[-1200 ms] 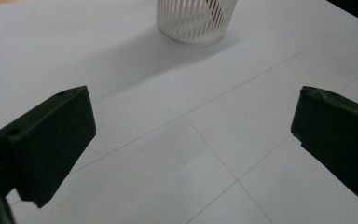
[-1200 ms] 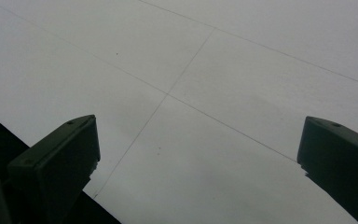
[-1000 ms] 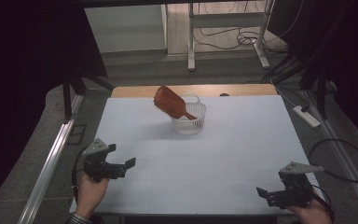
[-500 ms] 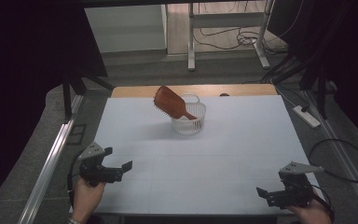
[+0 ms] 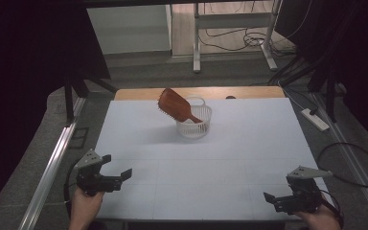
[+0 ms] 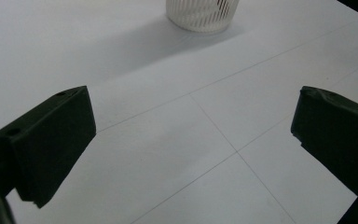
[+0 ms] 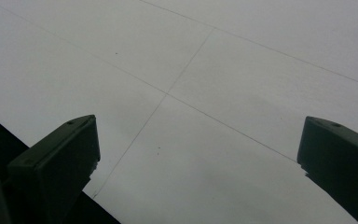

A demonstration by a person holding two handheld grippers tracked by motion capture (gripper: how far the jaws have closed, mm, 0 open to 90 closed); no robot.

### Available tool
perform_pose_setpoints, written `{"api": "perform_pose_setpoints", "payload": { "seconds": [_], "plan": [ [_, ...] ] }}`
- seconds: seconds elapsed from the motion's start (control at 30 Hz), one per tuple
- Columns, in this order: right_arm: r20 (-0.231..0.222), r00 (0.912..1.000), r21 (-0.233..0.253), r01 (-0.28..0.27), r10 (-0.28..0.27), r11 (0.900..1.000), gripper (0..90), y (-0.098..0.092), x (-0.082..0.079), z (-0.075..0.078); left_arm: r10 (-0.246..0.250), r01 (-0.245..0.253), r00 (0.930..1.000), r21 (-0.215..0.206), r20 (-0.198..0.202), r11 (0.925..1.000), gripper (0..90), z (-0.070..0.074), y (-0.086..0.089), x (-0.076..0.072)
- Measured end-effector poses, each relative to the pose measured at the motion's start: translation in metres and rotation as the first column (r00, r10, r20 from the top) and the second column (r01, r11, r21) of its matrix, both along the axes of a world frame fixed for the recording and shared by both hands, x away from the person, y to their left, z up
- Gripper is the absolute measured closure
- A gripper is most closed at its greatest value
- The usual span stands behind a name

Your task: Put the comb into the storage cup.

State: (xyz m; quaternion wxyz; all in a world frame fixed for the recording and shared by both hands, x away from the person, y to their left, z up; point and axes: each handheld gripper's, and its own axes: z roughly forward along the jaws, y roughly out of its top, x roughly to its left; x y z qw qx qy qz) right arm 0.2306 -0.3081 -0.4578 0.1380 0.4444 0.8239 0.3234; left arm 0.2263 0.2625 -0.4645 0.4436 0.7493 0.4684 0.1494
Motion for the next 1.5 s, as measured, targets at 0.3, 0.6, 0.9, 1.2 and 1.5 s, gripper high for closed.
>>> {"api": "perform_pose_setpoints", "payload": {
  "seconds": [0.3,0.6,0.9,1.2,1.5],
  "plan": [
    [-0.001,1.0,-0.001,0.001,-0.001,1.0,0.0,0.0,0.0,0.0,0.008,-0.008,1.0,0.002,-0.001,1.0,0.0,-0.001,0.003,-0.006],
    [-0.001,1.0,-0.002,0.002,-0.002,1.0,0.0,0.0,0.0,0.0,0.014,-0.014,0.9999,0.003,-0.007,0.9999,0.0,-0.003,0.006,-0.011],
    [0.0,1.0,-0.004,0.001,-0.001,1.0,0.0,0.0,0.0,0.0,0.018,-0.018,0.9997,0.006,-0.013,0.9998,0.0,-0.005,0.008,-0.017],
    [-0.001,1.0,-0.004,0.003,-0.003,1.0,0.0,0.0,0.0,0.0,0.026,-0.025,0.9995,0.01,-0.018,0.9996,0.0,-0.006,0.012,-0.023],
    [-0.002,1.0,-0.004,0.003,-0.003,1.0,0.0,0.0,0.0,0.0,0.038,-0.038,0.999,0.008,-0.022,0.9993,0.0,-0.007,0.015,-0.029]
  ]
}}
